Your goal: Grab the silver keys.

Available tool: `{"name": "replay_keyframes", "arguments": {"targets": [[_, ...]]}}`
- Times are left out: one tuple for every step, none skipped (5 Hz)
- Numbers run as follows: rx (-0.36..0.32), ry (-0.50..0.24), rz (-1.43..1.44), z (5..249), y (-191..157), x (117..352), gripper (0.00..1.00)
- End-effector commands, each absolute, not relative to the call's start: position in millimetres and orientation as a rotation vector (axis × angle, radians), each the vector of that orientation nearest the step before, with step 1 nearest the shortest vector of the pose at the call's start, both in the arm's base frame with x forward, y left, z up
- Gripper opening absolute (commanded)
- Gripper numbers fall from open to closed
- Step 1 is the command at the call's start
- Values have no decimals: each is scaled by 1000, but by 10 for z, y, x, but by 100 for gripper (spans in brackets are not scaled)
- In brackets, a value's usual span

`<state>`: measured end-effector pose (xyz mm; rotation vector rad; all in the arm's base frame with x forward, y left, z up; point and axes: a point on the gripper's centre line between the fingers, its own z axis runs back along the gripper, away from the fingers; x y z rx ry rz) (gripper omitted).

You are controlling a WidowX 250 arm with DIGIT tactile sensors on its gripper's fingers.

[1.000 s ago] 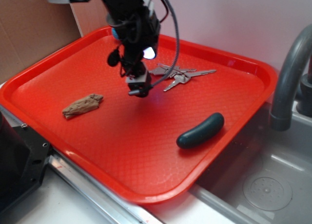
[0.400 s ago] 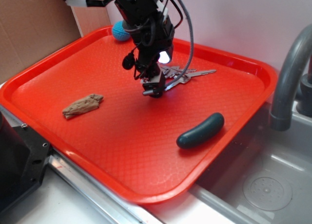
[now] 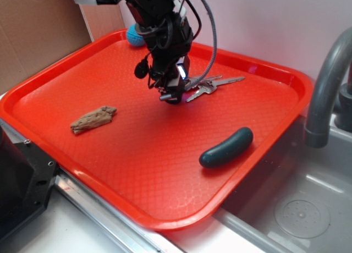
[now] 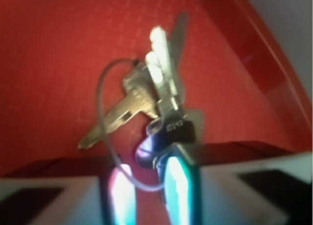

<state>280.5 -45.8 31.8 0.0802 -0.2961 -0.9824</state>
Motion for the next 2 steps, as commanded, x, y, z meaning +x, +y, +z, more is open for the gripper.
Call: {"name": "replay_keyframes", "arguments": {"targets": [[101, -412, -892, 814, -401, 2846, 0], [92, -418, -813, 1036, -297, 2849, 0]]}}
